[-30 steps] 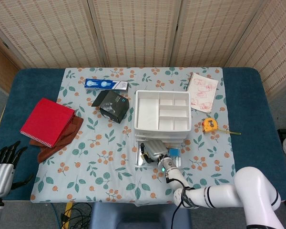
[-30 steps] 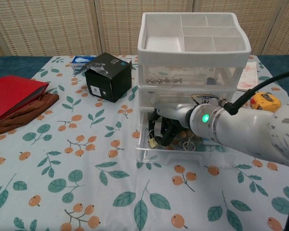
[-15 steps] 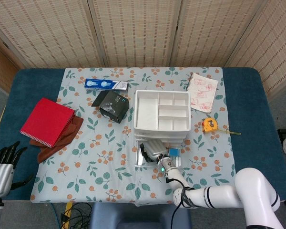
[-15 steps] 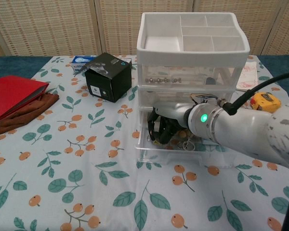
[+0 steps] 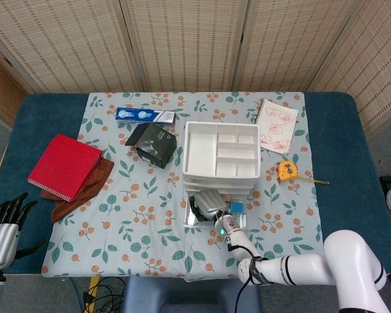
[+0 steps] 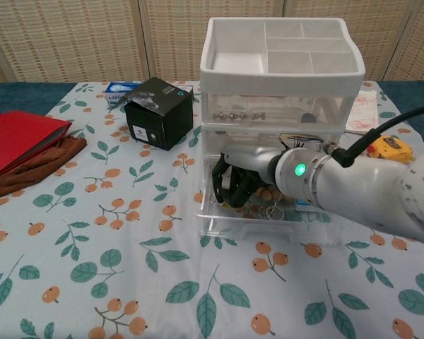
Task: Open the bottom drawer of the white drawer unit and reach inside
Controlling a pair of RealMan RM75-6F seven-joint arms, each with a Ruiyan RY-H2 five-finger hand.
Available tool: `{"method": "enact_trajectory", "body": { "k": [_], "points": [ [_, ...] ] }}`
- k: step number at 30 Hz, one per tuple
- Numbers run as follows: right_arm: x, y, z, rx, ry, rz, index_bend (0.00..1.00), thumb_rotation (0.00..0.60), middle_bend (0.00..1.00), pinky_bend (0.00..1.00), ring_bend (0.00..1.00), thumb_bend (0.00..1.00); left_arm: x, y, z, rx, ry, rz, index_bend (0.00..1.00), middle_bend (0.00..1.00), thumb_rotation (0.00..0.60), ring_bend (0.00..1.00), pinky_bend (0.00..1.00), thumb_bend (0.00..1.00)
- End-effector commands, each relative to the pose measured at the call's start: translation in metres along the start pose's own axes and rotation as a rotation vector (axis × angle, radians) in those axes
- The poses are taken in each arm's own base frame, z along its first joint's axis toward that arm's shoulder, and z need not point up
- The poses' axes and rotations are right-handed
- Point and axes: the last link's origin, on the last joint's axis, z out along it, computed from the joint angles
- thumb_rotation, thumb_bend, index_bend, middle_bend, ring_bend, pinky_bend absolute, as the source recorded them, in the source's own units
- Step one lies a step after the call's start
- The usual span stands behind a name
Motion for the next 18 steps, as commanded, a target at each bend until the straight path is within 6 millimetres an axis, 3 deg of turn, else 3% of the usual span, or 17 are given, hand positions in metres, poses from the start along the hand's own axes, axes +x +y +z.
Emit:
{"method": "enact_trajectory", "body": {
  "k": [1, 10, 18],
  "points": [
    [0.003, 0.0, -0.005, 0.016, 0.01, -0.008, 0.61, 0.6, 0.93, 1.0, 1.0, 0.62, 0.0, 0.001, 0.001, -0.002, 0.0, 0.001, 0.16, 0.06, 0.6, 0.08, 0.08, 0.18],
    [0.019, -0.001, -0.027, 0.075, 0.061, 0.002, 0.61, 0.6, 0.93, 1.0, 1.0, 0.61, 0.002, 0.004, 0.003, -0.013, 0.004, 0.003, 0.16, 0.06, 0.6, 0.08, 0.08, 0.18],
    [0.022, 0.005, -0.064, 0.163, 0.067, -0.013, 0.61, 0.6, 0.93, 1.0, 1.0, 0.62, 0.003, 0.006, 0.003, -0.016, 0.004, 0.007, 0.16, 0.06, 0.6, 0.08, 0.08, 0.18]
  ]
}}
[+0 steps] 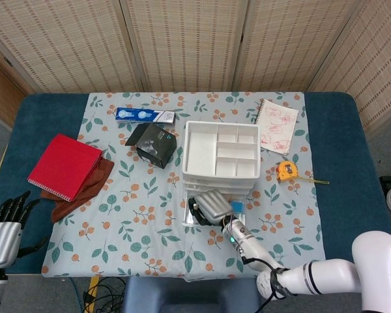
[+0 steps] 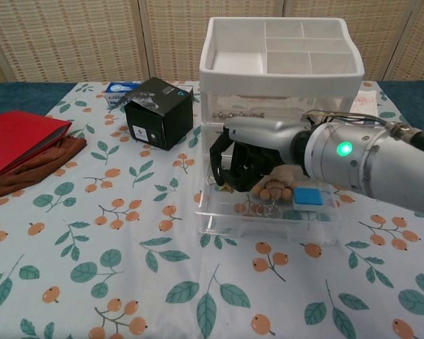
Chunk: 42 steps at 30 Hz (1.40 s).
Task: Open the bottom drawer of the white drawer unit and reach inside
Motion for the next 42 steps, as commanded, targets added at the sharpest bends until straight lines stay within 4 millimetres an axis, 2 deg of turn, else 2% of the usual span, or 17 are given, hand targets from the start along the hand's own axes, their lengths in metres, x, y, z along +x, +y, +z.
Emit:
{"method": "enact_trajectory", "body": {
  "k": [1, 9, 19, 23, 27, 32, 36, 42],
  "points": [
    [-0.003, 0.006, -0.022, 0.029, -0.012, -0.017, 0.61, 0.6, 0.93, 1.0, 1.0, 0.62, 0.001, 0.001, 0.0, -0.001, 0.001, 0.0, 0.16, 0.06, 0.6, 0.08, 0.08, 0.18],
    [-0.02, 0.014, -0.044, 0.072, -0.029, -0.048, 0.61, 0.6, 0.93, 1.0, 1.0, 0.61, 0.003, 0.003, -0.002, -0.005, 0.004, 0.001, 0.16, 0.06, 0.6, 0.08, 0.08, 0.18],
    [-0.038, 0.02, -0.047, 0.093, -0.07, -0.048, 0.61, 0.6, 0.92, 1.0, 1.0, 0.61, 0.004, 0.003, -0.004, -0.001, 0.008, -0.002, 0.16, 0.06, 0.6, 0.08, 0.08, 0.18],
    [-0.041, 0.02, -0.046, 0.098, -0.077, -0.046, 0.56, 0.6, 0.91, 1.0, 1.0, 0.61, 0.004, 0.002, -0.005, 0.003, 0.009, -0.002, 0.16, 0.06, 0.6, 0.08, 0.08, 0.18],
    [-0.044, 0.02, -0.046, 0.101, -0.085, -0.042, 0.45, 0.6, 0.9, 1.0, 1.0, 0.62, 0.004, 0.002, -0.006, 0.005, 0.008, -0.002, 0.16, 0.06, 0.6, 0.08, 0.08, 0.18],
    [-0.046, 0.019, -0.047, 0.104, -0.095, -0.041, 0.39, 0.6, 0.9, 1.0, 1.0, 0.62, 0.003, 0.002, -0.006, 0.001, 0.007, -0.003, 0.16, 0.06, 0.6, 0.08, 0.08, 0.18],
    [-0.042, 0.019, -0.049, 0.105, -0.078, -0.03, 0.33, 0.6, 0.89, 1.0, 1.0, 0.62, 0.004, 0.001, -0.006, 0.003, 0.008, -0.002, 0.16, 0.06, 0.6, 0.08, 0.08, 0.18],
    [-0.014, 0.023, -0.064, 0.107, 0.05, -0.008, 0.26, 0.6, 0.85, 1.0, 1.0, 0.62, 0.005, 0.003, -0.001, -0.009, 0.013, 0.001, 0.16, 0.06, 0.6, 0.08, 0.08, 0.18]
  ]
}}
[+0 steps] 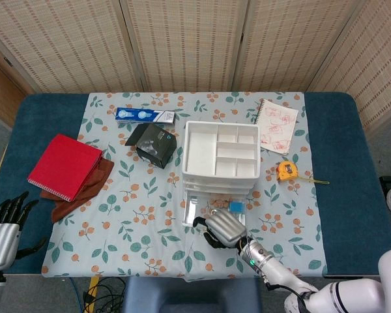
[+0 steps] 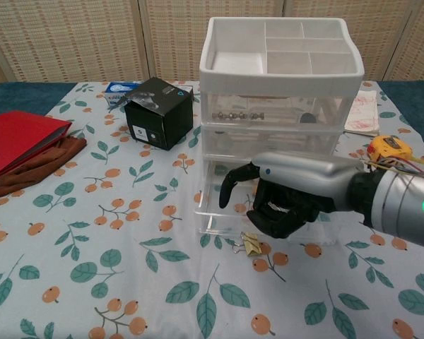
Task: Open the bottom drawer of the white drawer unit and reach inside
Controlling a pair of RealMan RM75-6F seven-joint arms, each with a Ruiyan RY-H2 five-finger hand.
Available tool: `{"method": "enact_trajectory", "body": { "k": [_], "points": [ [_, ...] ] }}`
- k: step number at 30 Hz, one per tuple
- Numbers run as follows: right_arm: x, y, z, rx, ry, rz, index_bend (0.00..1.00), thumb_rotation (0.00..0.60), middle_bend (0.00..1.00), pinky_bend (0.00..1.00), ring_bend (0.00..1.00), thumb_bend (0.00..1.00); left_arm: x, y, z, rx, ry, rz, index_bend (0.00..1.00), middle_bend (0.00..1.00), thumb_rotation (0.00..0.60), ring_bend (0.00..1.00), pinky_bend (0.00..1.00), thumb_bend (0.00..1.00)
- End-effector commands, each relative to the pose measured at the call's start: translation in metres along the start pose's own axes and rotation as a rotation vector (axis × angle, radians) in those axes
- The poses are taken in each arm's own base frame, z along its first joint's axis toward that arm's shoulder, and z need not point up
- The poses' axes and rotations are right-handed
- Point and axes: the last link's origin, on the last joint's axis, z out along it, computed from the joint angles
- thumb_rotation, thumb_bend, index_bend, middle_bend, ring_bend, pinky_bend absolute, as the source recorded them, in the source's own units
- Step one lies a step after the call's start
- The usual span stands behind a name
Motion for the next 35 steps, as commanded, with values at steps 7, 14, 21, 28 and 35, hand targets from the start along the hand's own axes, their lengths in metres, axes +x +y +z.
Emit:
{"method": "enact_trajectory", "body": {
  "k": [7, 14, 21, 28, 35],
  "points": [
    [0.036, 0.028, -0.064, -0.102, 0.187, -0.023, 0.24, 0.6, 0.78, 1.0, 0.98, 0.61, 0.002, 0.003, 0.012, -0.018, 0.006, 0.006, 0.16, 0.06, 0.6, 0.08, 0.08, 0.18],
    [0.044, 0.059, -0.128, -0.258, 0.395, -0.109, 0.24, 0.6, 0.69, 0.97, 0.81, 0.61, 0.0, 0.008, 0.021, -0.038, -0.007, 0.011, 0.16, 0.06, 0.6, 0.08, 0.08, 0.18],
    [0.046, 0.094, -0.186, -0.497, 0.567, -0.128, 0.21, 0.6, 0.38, 0.35, 0.33, 0.59, -0.002, 0.017, 0.028, -0.051, -0.002, 0.004, 0.15, 0.06, 0.6, 0.08, 0.08, 0.18],
    [0.041, 0.121, -0.223, -0.629, 0.511, -0.077, 0.04, 0.6, 0.14, 0.1, 0.08, 0.56, -0.005, 0.025, 0.033, -0.062, 0.01, 0.01, 0.14, 0.06, 0.6, 0.08, 0.08, 0.18],
    [0.039, 0.135, -0.234, -0.635, 0.432, -0.086, 0.0, 0.6, 0.07, 0.01, 0.0, 0.54, -0.008, 0.029, 0.032, -0.07, 0.019, 0.018, 0.13, 0.06, 0.6, 0.08, 0.08, 0.18]
  ]
}}
